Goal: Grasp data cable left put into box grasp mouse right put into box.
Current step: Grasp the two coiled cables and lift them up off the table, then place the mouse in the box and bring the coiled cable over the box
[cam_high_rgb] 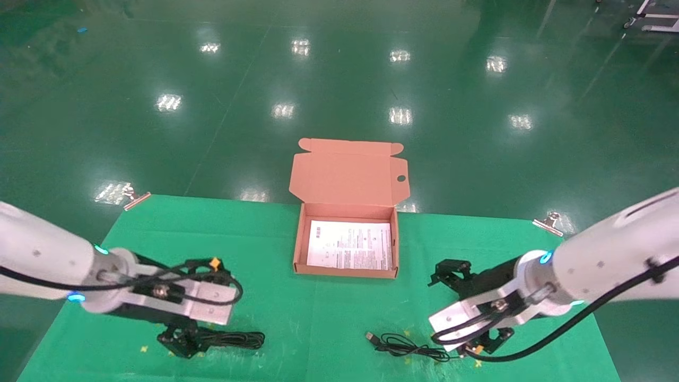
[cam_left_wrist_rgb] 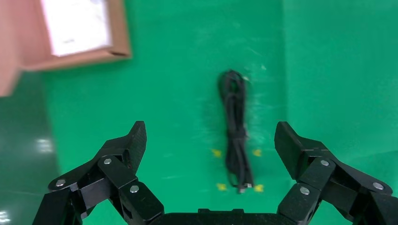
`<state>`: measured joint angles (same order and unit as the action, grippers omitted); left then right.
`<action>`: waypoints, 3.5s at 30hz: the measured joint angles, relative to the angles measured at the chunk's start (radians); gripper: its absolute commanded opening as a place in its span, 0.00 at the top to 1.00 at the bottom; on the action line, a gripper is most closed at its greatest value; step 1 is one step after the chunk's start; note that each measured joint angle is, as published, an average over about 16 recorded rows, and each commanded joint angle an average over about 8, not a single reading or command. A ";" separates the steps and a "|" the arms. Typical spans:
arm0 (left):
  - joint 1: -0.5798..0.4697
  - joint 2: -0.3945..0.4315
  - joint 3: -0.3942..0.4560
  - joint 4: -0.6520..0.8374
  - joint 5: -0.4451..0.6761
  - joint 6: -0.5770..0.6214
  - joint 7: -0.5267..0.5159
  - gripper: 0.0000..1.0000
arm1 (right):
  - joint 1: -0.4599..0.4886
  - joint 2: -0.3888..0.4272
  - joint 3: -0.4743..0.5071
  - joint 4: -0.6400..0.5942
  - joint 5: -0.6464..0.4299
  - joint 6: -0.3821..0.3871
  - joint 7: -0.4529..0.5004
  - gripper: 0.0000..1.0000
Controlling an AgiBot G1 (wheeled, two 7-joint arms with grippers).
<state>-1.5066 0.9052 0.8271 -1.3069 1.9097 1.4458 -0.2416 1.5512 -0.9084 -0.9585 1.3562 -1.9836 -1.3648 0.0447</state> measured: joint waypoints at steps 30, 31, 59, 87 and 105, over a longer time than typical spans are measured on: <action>0.011 0.222 0.018 0.716 0.042 -0.197 0.101 0.00 | -0.228 -0.095 -0.001 -0.163 -0.155 0.243 0.323 0.00; 0.009 0.228 0.017 0.737 0.041 -0.204 0.108 0.00 | -0.230 -0.100 0.000 -0.175 -0.154 0.248 0.323 0.00; -0.031 0.291 -0.008 1.034 0.008 -0.291 0.223 1.00 | -0.244 -0.177 -0.010 -0.329 -0.152 0.307 0.287 1.00; -0.027 0.286 -0.006 1.015 0.010 -0.286 0.217 1.00 | -0.242 -0.174 -0.010 -0.319 -0.151 0.301 0.290 1.00; -0.041 0.245 -0.012 0.968 0.006 -0.271 0.243 1.00 | -0.218 -0.123 0.014 -0.251 -0.140 0.275 0.328 1.00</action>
<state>-1.5476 1.1504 0.8156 -0.3385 1.9152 1.1749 0.0014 1.3331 -1.0310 -0.9447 1.1054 -2.1239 -1.0902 0.3724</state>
